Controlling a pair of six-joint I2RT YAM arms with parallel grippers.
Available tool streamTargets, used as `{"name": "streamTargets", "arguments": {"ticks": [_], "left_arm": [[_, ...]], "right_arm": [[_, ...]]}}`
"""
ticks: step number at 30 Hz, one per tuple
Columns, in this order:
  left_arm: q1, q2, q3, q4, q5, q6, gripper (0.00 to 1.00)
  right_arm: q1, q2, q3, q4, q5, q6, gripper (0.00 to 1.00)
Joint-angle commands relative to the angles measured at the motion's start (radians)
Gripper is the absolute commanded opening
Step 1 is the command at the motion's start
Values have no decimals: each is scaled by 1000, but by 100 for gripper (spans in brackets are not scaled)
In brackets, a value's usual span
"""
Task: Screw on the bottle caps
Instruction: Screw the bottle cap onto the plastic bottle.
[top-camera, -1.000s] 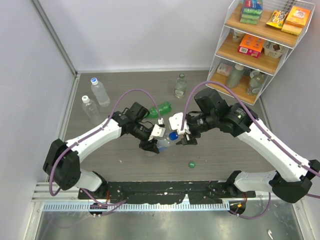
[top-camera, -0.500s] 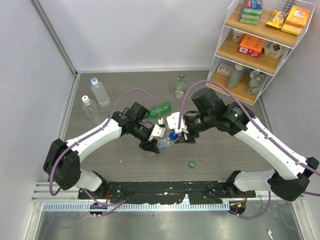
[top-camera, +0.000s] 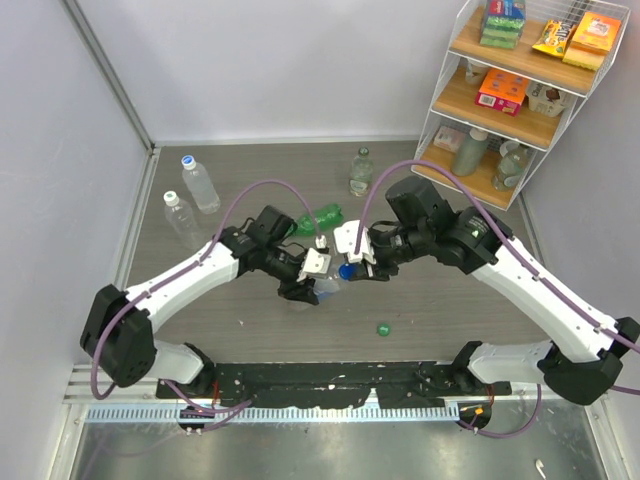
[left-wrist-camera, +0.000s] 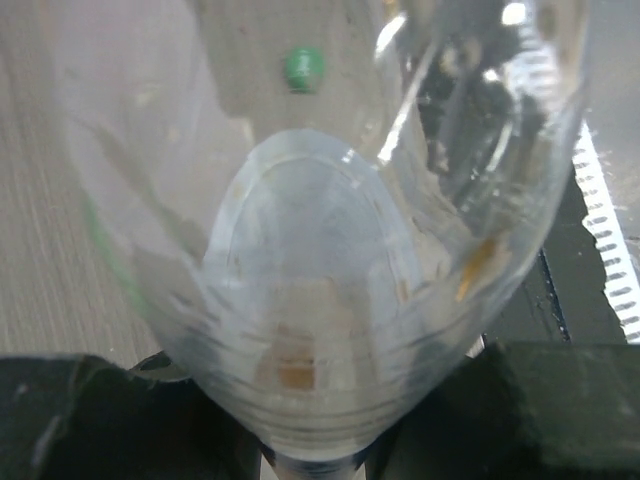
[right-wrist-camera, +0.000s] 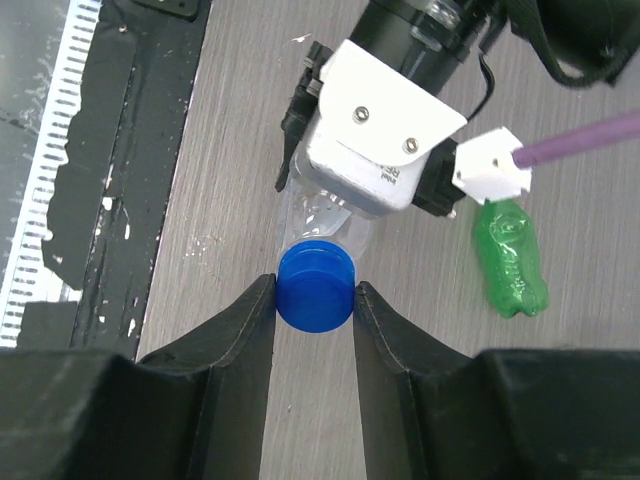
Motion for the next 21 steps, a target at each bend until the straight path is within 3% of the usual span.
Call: {"name": "streamTargets", "arguments": {"ticks": [1,6,9,16,21], "left_arm": [[-3,-129,-47,260,-40,-180,2],[-34,-273,-182,561,-211,-387,2],[-103,-324,-195,583,-331,-416,3],[-313,-333,-250,767,-941,-438,2],[-374,-330,-310,1000,-1051,-438,0]], "right_arm": [[8,-49,-57,94,62,147,15],[6,-112,-146,229,120,291,7],[6,-130,-177,283,155,367,4],[6,-135,-203,341,240,587,1],[6,-162,-283,481,358,778,1]]}}
